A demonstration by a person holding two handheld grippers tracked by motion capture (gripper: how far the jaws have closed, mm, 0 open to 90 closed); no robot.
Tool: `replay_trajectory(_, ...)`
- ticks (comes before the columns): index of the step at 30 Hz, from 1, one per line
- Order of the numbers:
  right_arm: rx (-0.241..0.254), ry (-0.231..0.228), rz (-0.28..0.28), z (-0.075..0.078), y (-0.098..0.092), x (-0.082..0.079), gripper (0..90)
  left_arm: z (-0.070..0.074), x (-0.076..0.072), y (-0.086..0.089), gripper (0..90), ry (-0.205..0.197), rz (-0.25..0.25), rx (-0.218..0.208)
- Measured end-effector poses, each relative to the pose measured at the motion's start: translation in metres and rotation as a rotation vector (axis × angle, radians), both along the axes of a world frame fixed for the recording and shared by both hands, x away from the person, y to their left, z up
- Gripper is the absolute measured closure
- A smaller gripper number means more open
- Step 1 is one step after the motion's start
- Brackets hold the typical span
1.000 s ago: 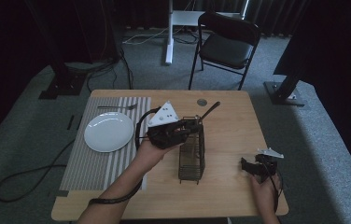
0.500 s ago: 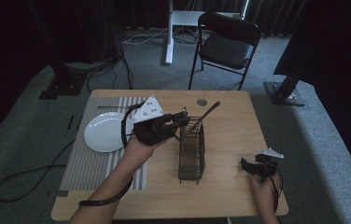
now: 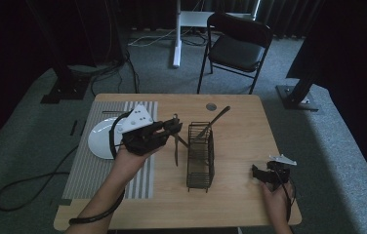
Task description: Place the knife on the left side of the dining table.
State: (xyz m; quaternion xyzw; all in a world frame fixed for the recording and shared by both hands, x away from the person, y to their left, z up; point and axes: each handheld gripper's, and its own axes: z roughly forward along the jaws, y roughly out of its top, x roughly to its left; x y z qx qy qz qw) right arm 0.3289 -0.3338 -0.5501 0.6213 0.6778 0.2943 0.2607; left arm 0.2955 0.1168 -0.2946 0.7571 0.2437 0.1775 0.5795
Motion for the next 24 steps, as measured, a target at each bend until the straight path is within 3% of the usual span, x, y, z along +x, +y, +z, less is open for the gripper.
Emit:
replay_trajectory(14,0.001,0.000,-0.001,0.000,0.000,0.000,11.8,-0.030,0.003,0.047,79.8,0.064,0.096,0.001)
replay_trajectory(24,0.001,0.000,-0.001,0.000,0.000,0.000,11.8,-0.052,0.004,0.072,80.1,0.097,0.154,-0.002)
